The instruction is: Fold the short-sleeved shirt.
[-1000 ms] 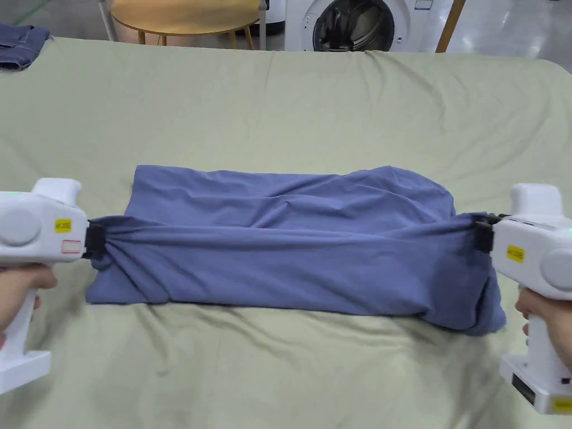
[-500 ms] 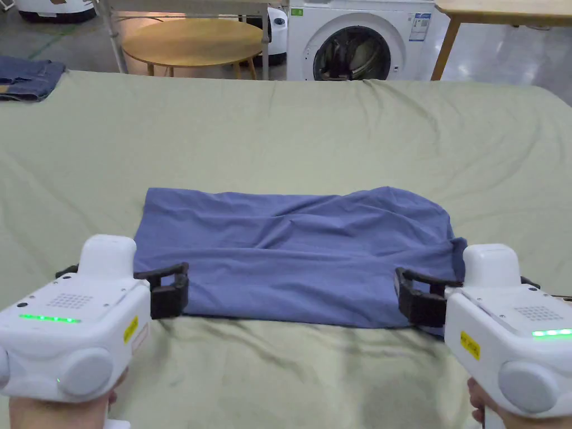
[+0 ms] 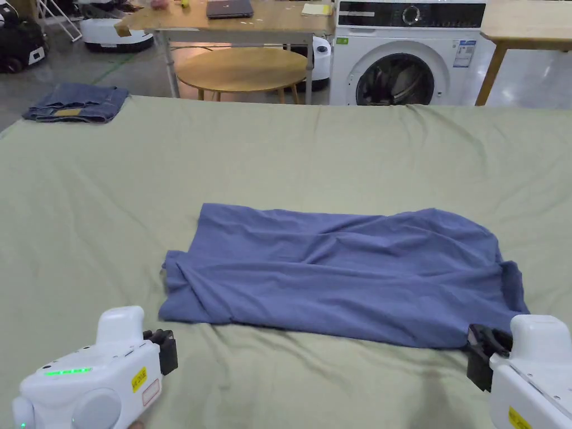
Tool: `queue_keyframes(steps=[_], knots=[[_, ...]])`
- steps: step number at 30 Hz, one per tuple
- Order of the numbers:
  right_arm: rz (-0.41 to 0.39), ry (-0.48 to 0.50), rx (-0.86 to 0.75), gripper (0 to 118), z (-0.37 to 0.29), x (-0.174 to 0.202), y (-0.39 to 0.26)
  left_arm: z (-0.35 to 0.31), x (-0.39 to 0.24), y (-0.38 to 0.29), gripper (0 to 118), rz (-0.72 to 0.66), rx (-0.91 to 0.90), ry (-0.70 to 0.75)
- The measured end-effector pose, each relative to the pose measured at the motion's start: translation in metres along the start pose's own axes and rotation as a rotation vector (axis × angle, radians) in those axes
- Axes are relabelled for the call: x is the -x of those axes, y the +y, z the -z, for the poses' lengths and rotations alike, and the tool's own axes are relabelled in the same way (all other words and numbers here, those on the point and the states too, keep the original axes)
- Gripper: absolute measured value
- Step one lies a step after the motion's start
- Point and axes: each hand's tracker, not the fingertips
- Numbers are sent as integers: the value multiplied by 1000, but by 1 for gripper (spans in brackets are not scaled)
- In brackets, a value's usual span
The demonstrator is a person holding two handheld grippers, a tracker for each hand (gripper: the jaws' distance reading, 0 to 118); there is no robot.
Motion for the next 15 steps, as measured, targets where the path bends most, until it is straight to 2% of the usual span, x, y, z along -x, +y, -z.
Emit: queue_keyframes(steps=[1,2,3,8,9,10,11,12,15], knots=[[3,-8,-1,0,1,-3,0,6,4,4,53,-2,3,9],[11,-12,1,0,1,-7,2,16,8,9,101,-9,17,10],[19,-20,3,0,1,-11,2,27,13,13,113,-14,28,12],[29,-78,17,0,2,-33,2,63,9,43,110,21,52,72],[32,-93,25,0,4,-39,1,74,8,47,106,39,70,84],[38,-108,31,0,5,-44,-1,84,8,49,95,44,80,102],[45,-123,40,0,6,-51,-2,92,7,51,78,59,95,143],[50,-143,48,0,6,-57,-3,99,5,52,78,88,107,147],[57,-203,63,0,12,-76,-7,105,-6,55,67,166,118,154]])
